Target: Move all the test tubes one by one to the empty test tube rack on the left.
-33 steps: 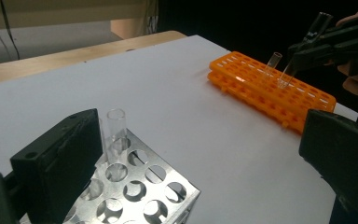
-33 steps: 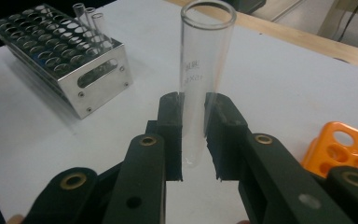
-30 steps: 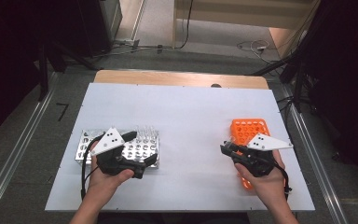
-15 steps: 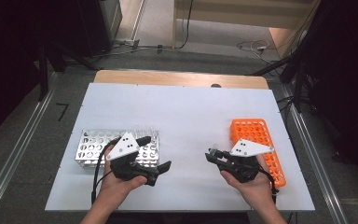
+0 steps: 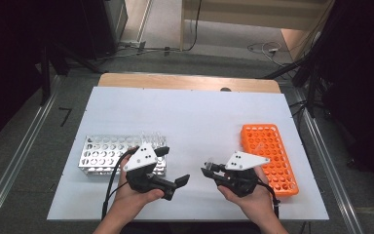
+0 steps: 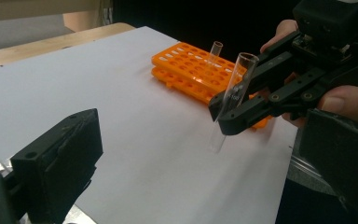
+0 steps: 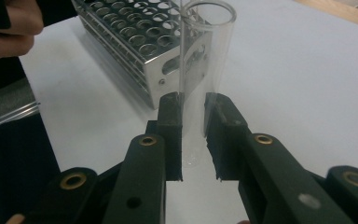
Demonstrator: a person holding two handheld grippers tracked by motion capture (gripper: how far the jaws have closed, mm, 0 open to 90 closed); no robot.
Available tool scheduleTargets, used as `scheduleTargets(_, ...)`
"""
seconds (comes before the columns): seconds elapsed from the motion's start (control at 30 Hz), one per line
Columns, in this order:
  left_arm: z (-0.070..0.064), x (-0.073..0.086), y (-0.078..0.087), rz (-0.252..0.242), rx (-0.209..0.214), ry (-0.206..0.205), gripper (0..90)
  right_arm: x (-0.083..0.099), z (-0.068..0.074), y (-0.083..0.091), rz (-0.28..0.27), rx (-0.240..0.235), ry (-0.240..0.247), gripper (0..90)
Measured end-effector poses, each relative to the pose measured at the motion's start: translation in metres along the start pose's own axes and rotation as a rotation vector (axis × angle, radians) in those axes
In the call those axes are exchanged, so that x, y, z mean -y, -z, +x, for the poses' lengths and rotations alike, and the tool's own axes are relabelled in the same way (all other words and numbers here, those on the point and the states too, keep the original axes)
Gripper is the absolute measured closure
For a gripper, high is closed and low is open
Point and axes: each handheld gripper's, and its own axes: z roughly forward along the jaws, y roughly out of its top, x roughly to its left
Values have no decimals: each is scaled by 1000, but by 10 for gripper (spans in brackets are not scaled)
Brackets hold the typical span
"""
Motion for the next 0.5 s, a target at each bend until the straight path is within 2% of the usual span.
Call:
scheduleTargets(0.27,-8,0,-7,11,40,-4,2,-1,11,-5,5,-27,19,737)
scheduleTargets(0.5,-15,0,-13,27,71,-10,48,-2,20,-8,13,-49,38,737)
